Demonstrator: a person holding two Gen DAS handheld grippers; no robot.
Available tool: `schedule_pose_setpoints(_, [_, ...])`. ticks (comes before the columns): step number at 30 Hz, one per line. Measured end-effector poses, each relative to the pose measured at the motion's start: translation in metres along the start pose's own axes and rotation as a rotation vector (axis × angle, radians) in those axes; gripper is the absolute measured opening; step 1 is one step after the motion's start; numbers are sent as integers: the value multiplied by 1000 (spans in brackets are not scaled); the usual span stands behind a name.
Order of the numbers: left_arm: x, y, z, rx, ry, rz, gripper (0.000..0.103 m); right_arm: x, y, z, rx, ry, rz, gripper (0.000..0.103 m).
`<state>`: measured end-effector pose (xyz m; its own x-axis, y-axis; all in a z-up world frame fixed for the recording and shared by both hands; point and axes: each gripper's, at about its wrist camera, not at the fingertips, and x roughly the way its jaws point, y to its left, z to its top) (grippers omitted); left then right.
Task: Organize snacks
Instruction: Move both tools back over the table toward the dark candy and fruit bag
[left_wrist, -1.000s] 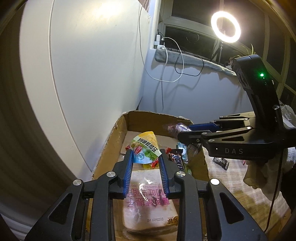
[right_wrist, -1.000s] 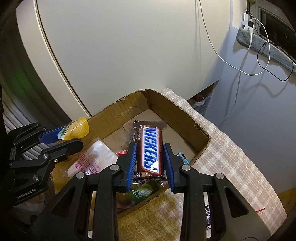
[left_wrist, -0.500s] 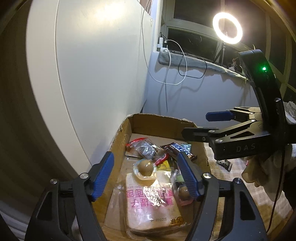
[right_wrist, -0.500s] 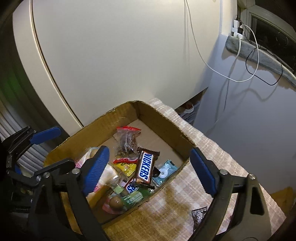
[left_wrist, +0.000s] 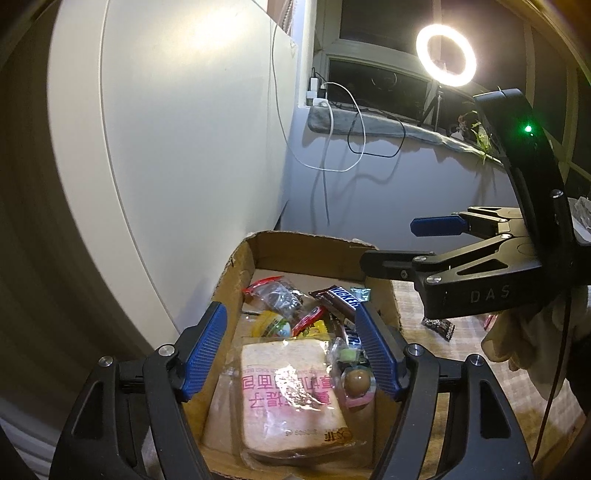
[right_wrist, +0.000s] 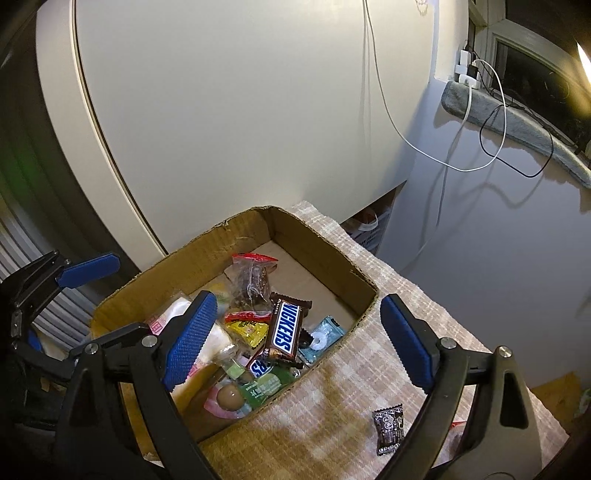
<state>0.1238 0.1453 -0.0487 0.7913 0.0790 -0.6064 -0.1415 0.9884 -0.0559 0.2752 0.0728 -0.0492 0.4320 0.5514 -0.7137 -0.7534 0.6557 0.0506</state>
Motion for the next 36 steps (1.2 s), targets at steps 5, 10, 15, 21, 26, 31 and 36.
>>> schedule_pose_setpoints(5, [-4, -7, 2, 10, -10, -7, 72, -11, -3, -4, 6, -13, -6, 92])
schedule_pose_setpoints(10, [-8, -19, 3, 25, -18, -17, 72, -27, -9, -13, 15, -26, -15, 92])
schedule_pose_setpoints(15, [-9, -34, 4, 41, -19, -34, 72, -43, -21, -25, 33, -36, -26, 92])
schedule_pose_setpoints(21, [-8, -52, 1, 52, -13, -66, 72, -67, -46, -45, 65, -47, -60, 92])
schedule_pose_setpoints(26, [-5, -72, -1, 67, -2, -103, 72, -86, -78, -65, 114, -45, -103, 92])
schedule_pose_setpoints(31, [-1, -93, -4, 74, 15, -147, 72, -98, -108, -89, 157, -22, -138, 92])
schedule_pose_setpoints(36, [6, -119, -12, 92, 50, -192, 72, -101, -133, -108, 198, 3, -158, 92])
